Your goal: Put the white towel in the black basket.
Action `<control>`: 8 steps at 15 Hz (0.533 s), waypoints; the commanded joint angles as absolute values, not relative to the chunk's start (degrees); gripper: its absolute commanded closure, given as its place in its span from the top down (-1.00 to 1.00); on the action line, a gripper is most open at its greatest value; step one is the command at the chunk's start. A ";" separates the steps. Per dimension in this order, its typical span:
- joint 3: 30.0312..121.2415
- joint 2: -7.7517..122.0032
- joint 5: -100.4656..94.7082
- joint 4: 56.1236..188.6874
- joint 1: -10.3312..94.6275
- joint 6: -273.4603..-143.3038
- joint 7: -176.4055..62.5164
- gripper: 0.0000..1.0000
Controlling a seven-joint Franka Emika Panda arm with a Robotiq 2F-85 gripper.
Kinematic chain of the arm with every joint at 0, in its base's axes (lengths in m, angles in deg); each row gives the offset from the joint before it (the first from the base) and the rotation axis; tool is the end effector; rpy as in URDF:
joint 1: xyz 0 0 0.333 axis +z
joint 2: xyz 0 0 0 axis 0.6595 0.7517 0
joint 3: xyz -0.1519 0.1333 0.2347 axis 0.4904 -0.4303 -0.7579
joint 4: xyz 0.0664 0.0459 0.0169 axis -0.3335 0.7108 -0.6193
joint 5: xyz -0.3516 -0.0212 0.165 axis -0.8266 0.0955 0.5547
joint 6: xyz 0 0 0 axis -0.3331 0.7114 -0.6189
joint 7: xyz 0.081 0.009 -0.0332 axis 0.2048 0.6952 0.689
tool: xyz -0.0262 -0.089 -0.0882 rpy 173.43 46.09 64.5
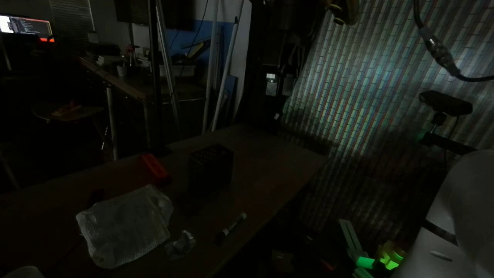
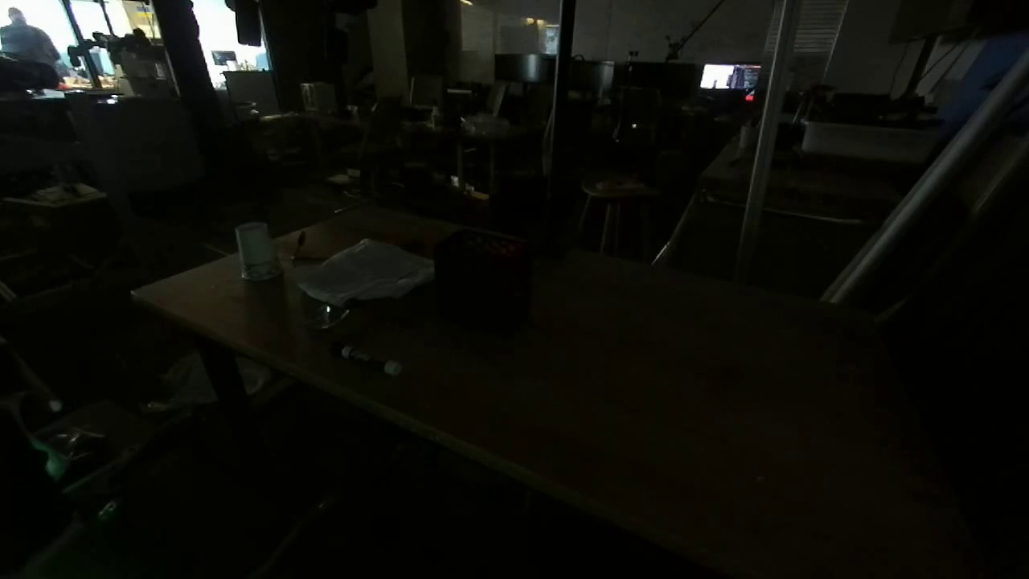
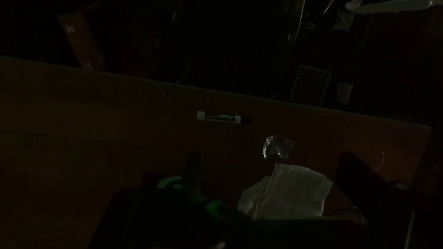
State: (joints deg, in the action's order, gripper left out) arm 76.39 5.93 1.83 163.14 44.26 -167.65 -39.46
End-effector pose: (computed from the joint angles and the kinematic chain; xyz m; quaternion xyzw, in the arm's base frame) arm 0.3568 -0.0107 0.5250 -0.9930 -0.1038 0.0357 0.0435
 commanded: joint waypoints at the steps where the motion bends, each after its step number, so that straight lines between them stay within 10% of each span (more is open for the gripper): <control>1: 72.95 8.95 1.46 159.48 46.06 -167.69 -39.03 1.00; 8: 64.13 19.89 -4.76 149.96 51.83 -175.27 -35.56 1.00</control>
